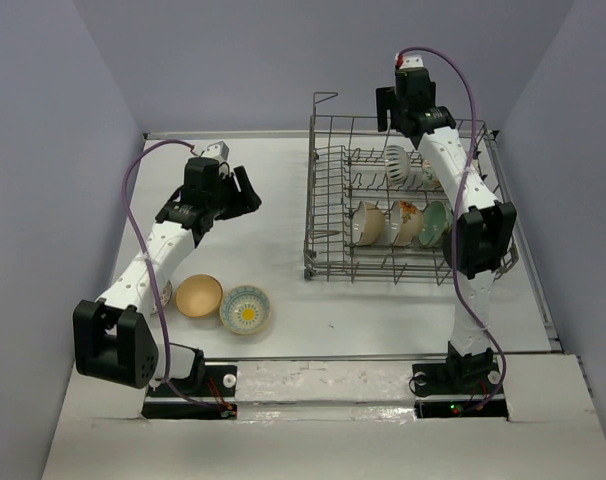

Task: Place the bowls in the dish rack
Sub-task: Insert the bowl into the dish rack, then pick up the bowl from the center of the board.

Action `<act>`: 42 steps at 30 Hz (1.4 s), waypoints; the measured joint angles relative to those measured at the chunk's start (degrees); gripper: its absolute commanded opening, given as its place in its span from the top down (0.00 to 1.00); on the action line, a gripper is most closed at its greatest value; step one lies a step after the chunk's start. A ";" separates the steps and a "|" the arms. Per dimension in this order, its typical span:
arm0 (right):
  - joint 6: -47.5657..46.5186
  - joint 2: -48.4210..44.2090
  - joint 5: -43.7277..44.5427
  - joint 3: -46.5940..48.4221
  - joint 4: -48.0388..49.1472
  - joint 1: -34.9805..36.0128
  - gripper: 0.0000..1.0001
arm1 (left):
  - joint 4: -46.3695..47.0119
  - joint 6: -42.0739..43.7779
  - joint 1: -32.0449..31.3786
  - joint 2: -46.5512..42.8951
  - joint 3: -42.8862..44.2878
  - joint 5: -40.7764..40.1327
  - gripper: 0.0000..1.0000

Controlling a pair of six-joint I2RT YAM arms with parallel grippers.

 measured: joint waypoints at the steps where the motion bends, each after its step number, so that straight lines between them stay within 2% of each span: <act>1: 0.15 0.00 -0.68 0.00 -0.02 0.00 0.07 | -0.04 0.00 0.00 0.11 0.00 -0.28 0.29; 8: 4.70 -3.02 -7.32 -0.70 -0.37 0.00 0.07 | -2.82 -0.31 0.00 0.22 0.00 -2.93 0.29; 14: 9.94 -13.64 -14.93 -5.57 0.24 0.04 0.12 | -3.89 -1.90 0.37 -0.92 -1.90 -5.40 0.29; 17: 13.68 -23.58 -20.96 -11.96 2.40 1.03 0.14 | -4.76 -2.73 0.52 -2.56 -3.19 -6.58 0.29; 20: 16.35 -30.95 -23.45 -18.97 4.83 5.79 0.17 | -5.55 -3.58 1.27 -5.44 -3.74 -8.13 0.29; 22: 17.14 -33.51 -23.06 -22.60 5.60 12.22 0.18 | -5.53 -3.98 2.25 -7.58 -3.74 -9.07 0.29; 27: 18.23 -33.73 -21.94 -31.43 6.21 31.39 0.22 | -4.85 -4.37 5.27 -12.11 -3.72 -11.08 0.27; 30: 18.82 -31.91 -21.09 -34.58 5.09 38.38 0.23 | -4.35 -4.48 6.78 -12.70 -3.67 -11.26 0.27; 35: 20.37 -29.35 -19.08 -38.51 4.55 44.22 0.24 | -4.20 -4.50 8.63 -12.68 -3.45 -11.15 0.27; 42: 22.82 -27.34 -17.94 -42.99 6.19 48.61 0.25 | -2.58 -4.50 10.73 -12.68 -2.82 -10.36 0.27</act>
